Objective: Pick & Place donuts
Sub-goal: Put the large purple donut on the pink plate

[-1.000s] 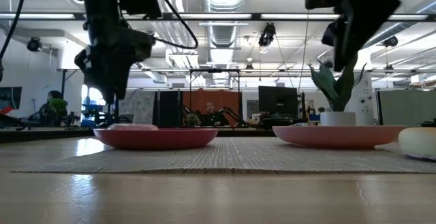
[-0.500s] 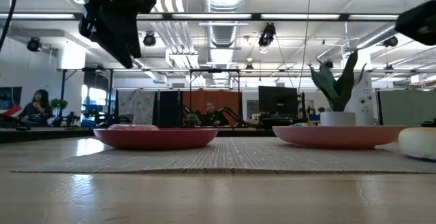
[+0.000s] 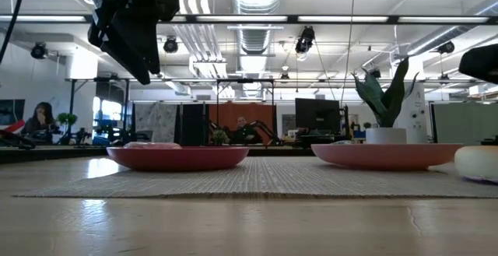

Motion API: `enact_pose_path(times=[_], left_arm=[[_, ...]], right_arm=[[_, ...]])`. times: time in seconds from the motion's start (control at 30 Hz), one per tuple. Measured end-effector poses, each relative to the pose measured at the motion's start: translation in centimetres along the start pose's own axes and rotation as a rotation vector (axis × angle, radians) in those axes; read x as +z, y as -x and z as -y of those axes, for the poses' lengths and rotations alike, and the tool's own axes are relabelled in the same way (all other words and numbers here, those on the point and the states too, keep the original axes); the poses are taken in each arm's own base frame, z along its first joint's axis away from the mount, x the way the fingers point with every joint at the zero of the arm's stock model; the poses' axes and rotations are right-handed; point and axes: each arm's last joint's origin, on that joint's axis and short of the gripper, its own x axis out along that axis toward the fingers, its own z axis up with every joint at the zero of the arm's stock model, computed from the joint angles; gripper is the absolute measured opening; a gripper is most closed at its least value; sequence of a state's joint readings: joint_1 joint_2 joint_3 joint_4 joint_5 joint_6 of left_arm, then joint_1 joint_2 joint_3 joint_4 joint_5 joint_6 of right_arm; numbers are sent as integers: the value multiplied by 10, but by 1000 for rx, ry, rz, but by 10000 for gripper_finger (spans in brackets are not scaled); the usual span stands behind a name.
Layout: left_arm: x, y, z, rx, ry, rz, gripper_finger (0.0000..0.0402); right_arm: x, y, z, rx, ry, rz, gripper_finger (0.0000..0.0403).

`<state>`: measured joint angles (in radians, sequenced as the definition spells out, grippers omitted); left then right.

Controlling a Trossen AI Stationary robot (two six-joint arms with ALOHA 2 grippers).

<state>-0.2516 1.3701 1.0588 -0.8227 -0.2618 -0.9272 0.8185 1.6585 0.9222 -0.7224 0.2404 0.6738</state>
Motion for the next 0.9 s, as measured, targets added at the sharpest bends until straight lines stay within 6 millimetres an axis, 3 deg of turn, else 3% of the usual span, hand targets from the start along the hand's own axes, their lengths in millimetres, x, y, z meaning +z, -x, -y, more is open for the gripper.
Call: enact_pose_path(times=[0.17,0.3,0.47,0.63,0.77,0.9], left_arm=[[0,0,0,1,0,1,170],[1,0,0,13,0,17,170],[1,0,-1,25,2,35,170],[1,0,0,24,17,34,170],[1,0,0,24,17,34,170],[1,0,1,14,17,41,170]], right_arm=[[3,1,0,-35,-27,45,181],[6,-11,0,-71,-21,46,167],[9,-26,-1,-101,-28,34,123],[10,-29,-2,-106,-41,38,58],[10,-15,3,-96,-93,69,19],[8,28,30,-158,-299,191,16]])
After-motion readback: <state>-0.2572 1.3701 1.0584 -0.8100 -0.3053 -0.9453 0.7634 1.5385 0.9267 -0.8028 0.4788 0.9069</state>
